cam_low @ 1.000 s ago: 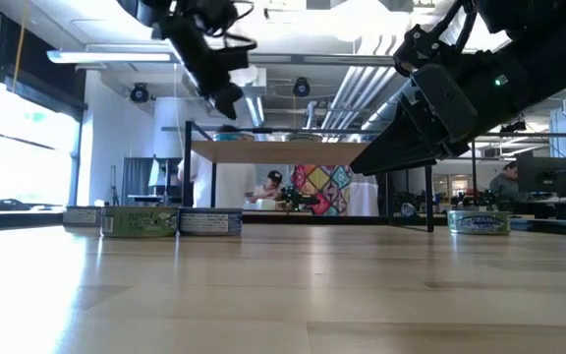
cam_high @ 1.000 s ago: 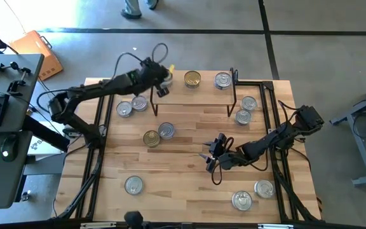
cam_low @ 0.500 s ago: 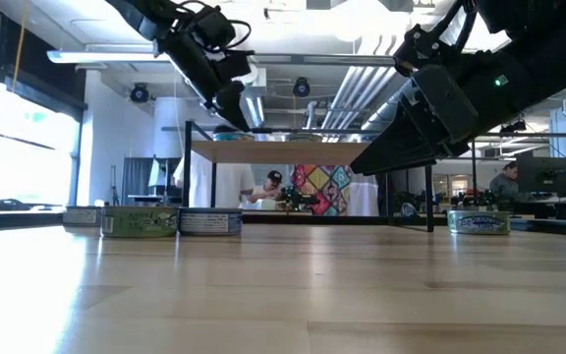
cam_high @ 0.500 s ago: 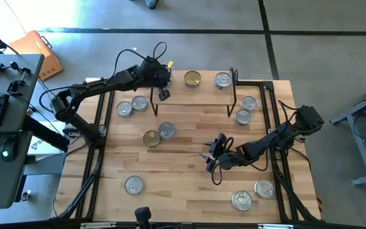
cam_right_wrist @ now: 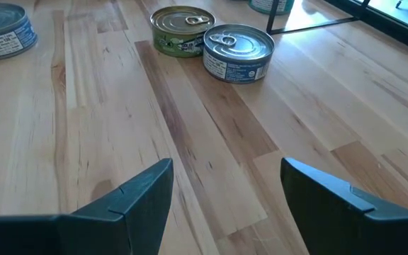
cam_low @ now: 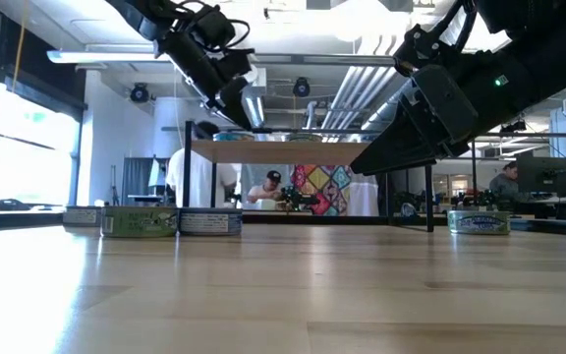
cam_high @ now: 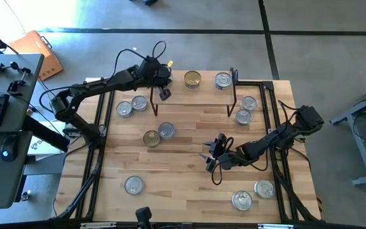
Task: Stack canned seafood by type on shelf
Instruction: Adjust the tuna cans on the shelf
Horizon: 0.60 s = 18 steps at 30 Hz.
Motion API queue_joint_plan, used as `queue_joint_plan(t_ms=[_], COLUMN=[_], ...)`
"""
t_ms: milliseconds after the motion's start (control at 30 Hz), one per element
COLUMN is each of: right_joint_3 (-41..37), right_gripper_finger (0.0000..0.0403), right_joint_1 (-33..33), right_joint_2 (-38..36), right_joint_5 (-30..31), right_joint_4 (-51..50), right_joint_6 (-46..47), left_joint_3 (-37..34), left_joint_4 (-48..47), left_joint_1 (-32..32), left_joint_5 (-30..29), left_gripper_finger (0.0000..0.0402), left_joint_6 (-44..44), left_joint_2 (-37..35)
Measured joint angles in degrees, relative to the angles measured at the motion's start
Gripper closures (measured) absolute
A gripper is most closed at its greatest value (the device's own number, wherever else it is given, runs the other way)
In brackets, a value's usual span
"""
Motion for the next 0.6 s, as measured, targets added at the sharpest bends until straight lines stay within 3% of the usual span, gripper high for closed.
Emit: queue_joint_plan(t_ms=[233,400,600], right_joint_3=[0.0,0.0,0.0], right_gripper_finger=[0.0149,0.0149,0.0149], right_joint_1=[0.0,0.0,0.0], right_joint_2=[0.0,0.0,0.0], right_joint_5=[0.0,0.0,0.0], right_joint_4=[0.0,0.0,0.0], right_joint_6=[0.0,0.0,0.0], left_joint_3=[0.0,0.0,0.0], left_joint_4=[0.4,0.6,0.6], left_joint_1=[-0.2,-0.2,0.0], left_joint_5=[0.6,-7.0,-2.8], left_gripper_finger=[0.0401,0.0401,0.0401], left_joint_6=[-0.3,-0.3,-0.3], left_joint_2=[0.0,0.0,0.1])
